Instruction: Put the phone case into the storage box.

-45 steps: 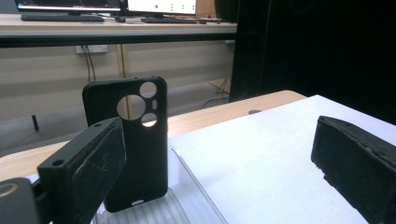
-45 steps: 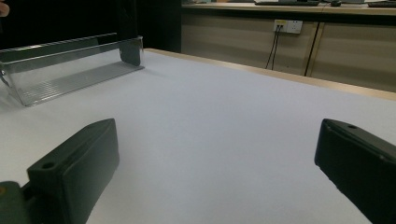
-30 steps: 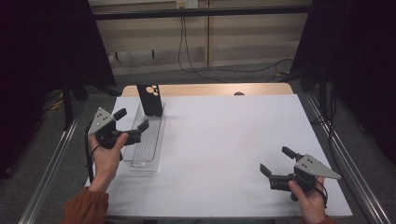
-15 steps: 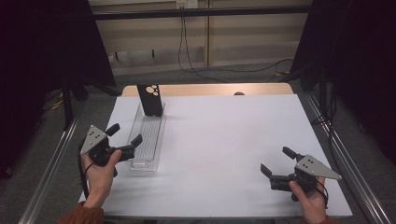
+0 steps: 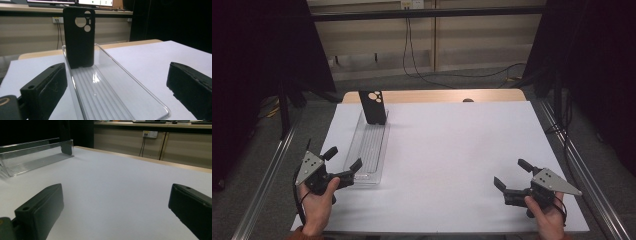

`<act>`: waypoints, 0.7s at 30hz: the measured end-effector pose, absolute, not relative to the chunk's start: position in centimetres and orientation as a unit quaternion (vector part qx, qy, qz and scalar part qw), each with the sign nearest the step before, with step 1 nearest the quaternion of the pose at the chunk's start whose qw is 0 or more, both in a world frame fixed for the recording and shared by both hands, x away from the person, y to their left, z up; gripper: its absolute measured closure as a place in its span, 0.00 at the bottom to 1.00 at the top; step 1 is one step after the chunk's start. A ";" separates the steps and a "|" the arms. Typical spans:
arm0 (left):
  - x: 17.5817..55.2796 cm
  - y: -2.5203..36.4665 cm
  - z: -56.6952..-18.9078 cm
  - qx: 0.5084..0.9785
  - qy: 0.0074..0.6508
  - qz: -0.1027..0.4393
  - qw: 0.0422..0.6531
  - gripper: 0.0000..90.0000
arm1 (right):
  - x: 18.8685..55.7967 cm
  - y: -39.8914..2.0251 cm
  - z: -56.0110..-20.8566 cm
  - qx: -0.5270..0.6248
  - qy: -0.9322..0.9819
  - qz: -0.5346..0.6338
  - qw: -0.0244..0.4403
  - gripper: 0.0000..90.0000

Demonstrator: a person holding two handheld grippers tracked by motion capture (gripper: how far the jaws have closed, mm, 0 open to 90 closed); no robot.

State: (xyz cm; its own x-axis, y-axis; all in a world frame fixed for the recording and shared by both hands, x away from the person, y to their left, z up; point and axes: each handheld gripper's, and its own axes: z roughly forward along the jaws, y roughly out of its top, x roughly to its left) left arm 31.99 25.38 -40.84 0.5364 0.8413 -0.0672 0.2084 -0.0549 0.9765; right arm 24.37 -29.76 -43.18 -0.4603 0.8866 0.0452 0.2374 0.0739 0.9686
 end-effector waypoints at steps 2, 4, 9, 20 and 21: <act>31.7 25.4 -41.1 0.673 0.390 0.278 0.564 0.04 | 24.3 -29.9 -43.2 0.420 0.668 0.533 0.305 0.00; 31.3 25.6 -41.5 0.676 0.393 0.272 0.561 0.04 | 24.1 -30.0 -43.2 0.422 0.666 0.533 0.306 0.00; 30.3 25.8 -41.9 0.679 0.396 0.266 0.558 0.04 | 23.7 -30.3 -43.2 0.425 0.664 0.533 0.308 0.00; 28.7 26.4 -42.2 0.678 0.408 0.267 0.550 0.04 | 23.2 -30.9 -43.3 0.433 0.659 0.530 0.312 0.00; 28.7 26.4 -42.3 0.679 0.408 0.270 0.548 0.04 | 23.2 -30.9 -43.3 0.433 0.659 0.530 0.312 0.00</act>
